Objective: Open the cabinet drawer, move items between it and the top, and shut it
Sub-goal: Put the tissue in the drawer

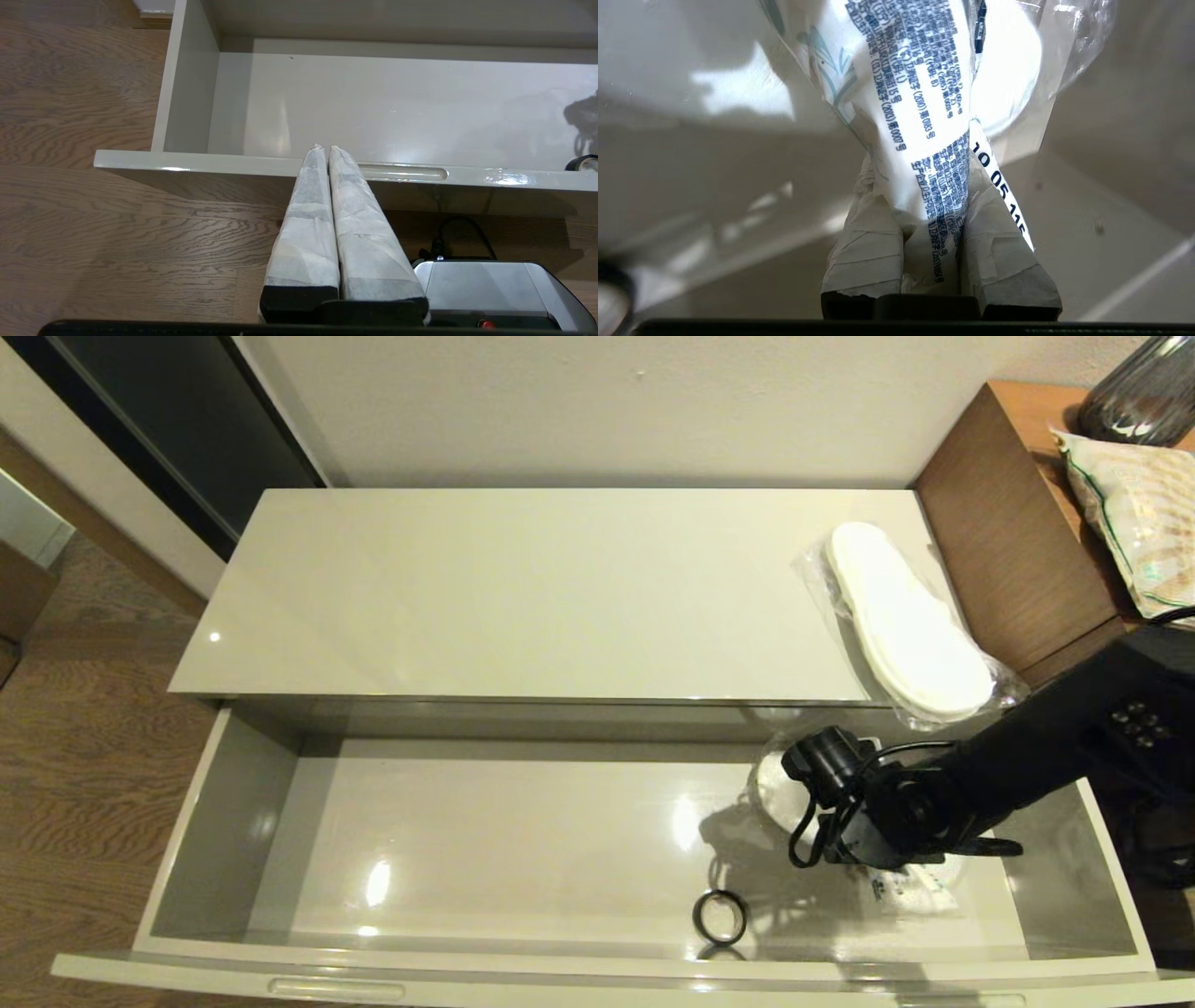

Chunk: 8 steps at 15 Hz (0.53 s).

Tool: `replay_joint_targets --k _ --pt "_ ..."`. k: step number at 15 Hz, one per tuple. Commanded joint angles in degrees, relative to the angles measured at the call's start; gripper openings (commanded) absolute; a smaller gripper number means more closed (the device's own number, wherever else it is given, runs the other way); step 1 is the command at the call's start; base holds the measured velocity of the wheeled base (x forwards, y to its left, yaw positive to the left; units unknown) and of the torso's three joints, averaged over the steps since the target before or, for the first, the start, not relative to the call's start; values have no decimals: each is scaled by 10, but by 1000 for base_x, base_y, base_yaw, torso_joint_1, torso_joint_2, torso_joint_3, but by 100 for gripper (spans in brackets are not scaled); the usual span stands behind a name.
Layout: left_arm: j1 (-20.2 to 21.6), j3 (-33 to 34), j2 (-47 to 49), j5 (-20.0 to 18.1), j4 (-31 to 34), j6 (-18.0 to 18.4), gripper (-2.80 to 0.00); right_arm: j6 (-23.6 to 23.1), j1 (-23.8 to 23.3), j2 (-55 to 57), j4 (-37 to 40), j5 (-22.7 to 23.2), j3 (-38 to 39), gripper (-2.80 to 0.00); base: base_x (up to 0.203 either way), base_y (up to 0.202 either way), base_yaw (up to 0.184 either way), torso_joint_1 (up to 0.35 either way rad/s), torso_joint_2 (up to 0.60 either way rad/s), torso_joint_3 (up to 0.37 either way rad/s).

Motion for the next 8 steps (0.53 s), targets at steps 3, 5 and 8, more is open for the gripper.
replay_joint_targets --k 3,5,8 --pt "0 0 1 0 0 0 -280 -32 -23 16 -18 -3 -1 0 0 0 0 0 0 0" --pt "0 0 1 0 0 0 -280 -52 -23 -14 -12 4 -1 0 0 0 0 0 0 0" --pt "0 0 1 0 0 0 -280 -89 -12 -91 39 17 -1 0 0 0 0 0 0 0"
